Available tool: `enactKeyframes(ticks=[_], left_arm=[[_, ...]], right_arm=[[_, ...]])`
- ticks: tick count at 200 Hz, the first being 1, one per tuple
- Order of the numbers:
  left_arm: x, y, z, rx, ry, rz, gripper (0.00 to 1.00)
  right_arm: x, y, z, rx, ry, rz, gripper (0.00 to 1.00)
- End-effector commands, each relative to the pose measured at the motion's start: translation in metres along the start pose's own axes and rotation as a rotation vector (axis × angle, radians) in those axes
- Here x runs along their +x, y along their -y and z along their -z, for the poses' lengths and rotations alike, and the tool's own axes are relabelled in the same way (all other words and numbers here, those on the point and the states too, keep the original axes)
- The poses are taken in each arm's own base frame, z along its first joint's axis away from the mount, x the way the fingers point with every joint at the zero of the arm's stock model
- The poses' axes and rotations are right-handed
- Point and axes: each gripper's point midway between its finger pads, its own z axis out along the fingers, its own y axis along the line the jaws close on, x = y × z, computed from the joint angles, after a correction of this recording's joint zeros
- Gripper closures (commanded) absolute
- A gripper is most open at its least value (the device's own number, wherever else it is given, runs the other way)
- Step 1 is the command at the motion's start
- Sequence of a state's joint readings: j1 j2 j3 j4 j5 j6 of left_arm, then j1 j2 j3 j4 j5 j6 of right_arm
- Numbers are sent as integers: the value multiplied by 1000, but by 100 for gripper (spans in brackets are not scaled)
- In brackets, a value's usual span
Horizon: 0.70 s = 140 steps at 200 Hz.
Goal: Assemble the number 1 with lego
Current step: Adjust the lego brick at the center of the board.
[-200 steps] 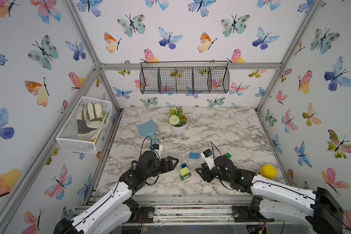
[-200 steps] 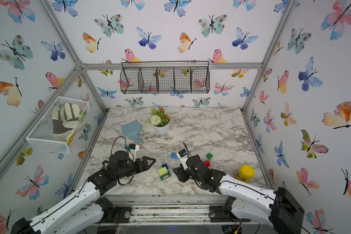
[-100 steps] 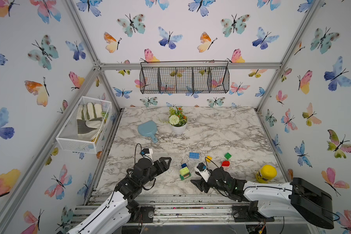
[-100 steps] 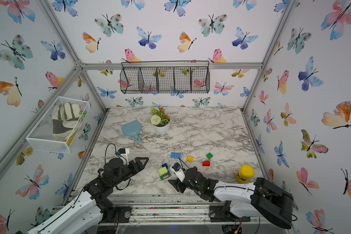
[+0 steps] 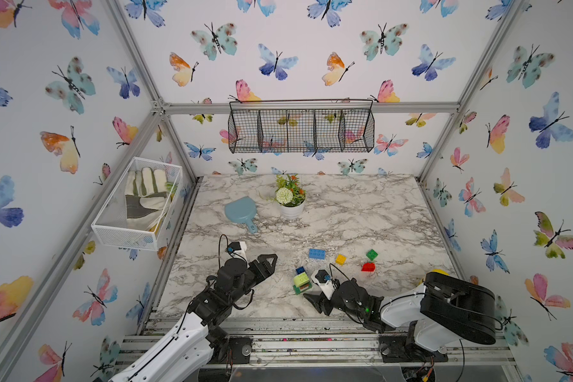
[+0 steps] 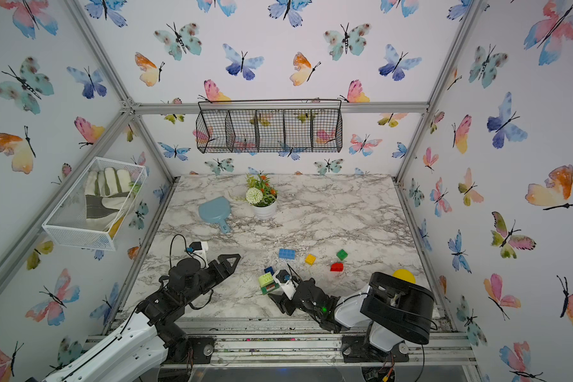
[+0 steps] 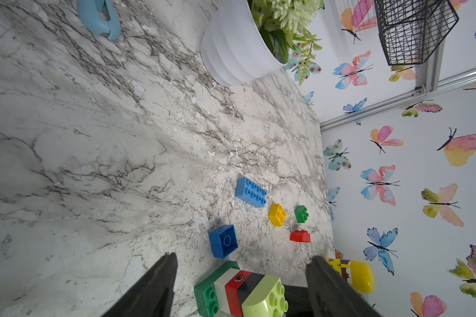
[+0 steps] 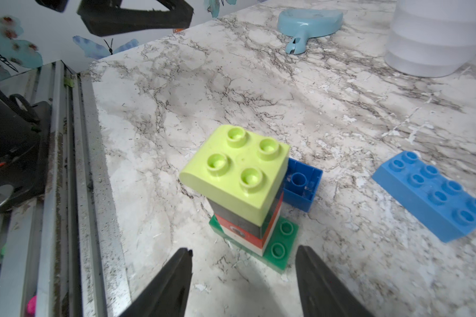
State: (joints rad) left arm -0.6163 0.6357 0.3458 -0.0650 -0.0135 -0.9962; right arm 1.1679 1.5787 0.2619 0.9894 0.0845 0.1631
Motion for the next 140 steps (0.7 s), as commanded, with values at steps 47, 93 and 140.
enactKeyframes(ticks=[47, 93, 140], left_arm=[[-7, -3, 2, -20, 37, -2, 22], [-8, -4, 2, -32, 38, -7, 22], [-9, -4, 2, -37, 41, -13, 22]], right_arm=[[-25, 1, -20, 78, 127, -28, 35], [-22, 12, -26, 142, 130, -55, 46], [-21, 13, -31, 151, 142, -77, 52]])
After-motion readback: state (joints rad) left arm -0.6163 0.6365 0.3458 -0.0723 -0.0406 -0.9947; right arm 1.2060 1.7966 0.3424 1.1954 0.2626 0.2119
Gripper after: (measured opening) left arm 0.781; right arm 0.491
